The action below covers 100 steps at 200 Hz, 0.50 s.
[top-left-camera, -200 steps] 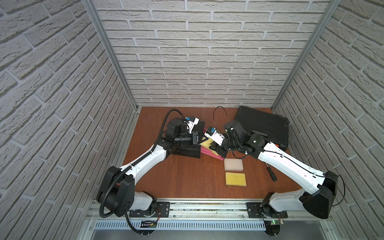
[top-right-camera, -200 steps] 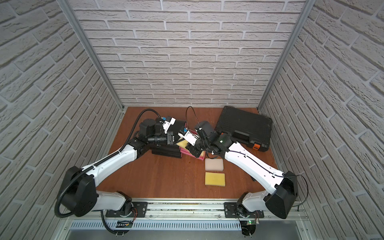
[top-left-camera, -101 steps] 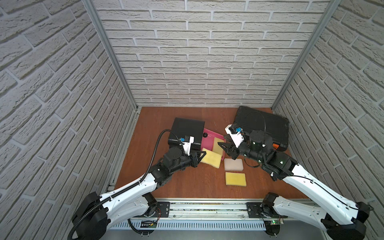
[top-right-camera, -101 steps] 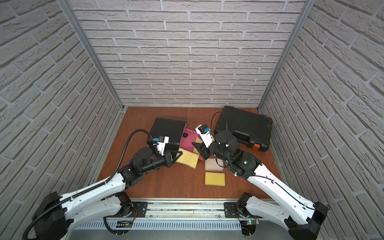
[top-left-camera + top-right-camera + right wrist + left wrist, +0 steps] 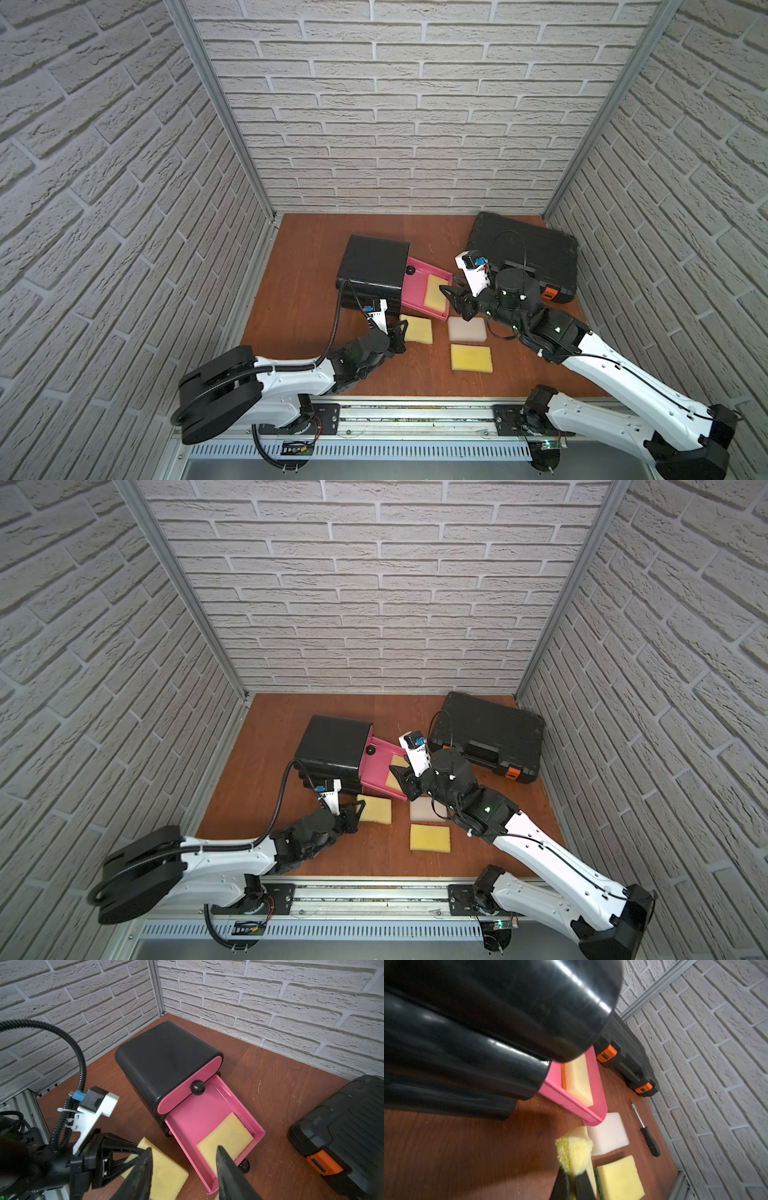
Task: Take the sponge out of the drawer
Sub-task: Place the sponge at the center of the board.
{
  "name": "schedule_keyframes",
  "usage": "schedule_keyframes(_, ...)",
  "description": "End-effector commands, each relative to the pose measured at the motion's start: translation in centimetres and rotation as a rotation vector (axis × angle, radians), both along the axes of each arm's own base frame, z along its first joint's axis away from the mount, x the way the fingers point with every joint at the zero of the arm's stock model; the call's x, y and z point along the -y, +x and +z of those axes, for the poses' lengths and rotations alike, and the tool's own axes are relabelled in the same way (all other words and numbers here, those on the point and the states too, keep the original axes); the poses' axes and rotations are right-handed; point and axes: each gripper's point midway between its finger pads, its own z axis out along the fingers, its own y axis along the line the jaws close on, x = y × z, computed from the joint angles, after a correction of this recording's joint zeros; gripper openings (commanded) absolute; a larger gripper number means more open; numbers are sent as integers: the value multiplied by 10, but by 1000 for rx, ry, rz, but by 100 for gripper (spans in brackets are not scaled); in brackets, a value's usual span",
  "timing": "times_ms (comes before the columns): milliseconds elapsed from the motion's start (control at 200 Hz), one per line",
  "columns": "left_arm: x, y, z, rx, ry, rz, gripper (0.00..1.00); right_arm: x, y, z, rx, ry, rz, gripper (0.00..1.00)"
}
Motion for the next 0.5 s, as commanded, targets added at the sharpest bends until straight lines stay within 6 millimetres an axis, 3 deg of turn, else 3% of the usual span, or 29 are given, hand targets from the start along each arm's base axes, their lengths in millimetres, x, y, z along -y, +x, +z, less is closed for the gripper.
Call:
schedule_keyframes(0,5,12,12,36,-145,89,0,2,2,13,44,48,-22,49)
schedule_keyframes(205,13,15,-14,-25,-129,106,0,4,0,9,40,47,-23,49)
schedule_keyframes(350,13,17,-19,-43,-96,111,0,7,-2,10,47,47,-31,49)
schedule_keyframes(495,15,20,-23,-67,-65,99,9,10,-3,10,52,38,-36,49)
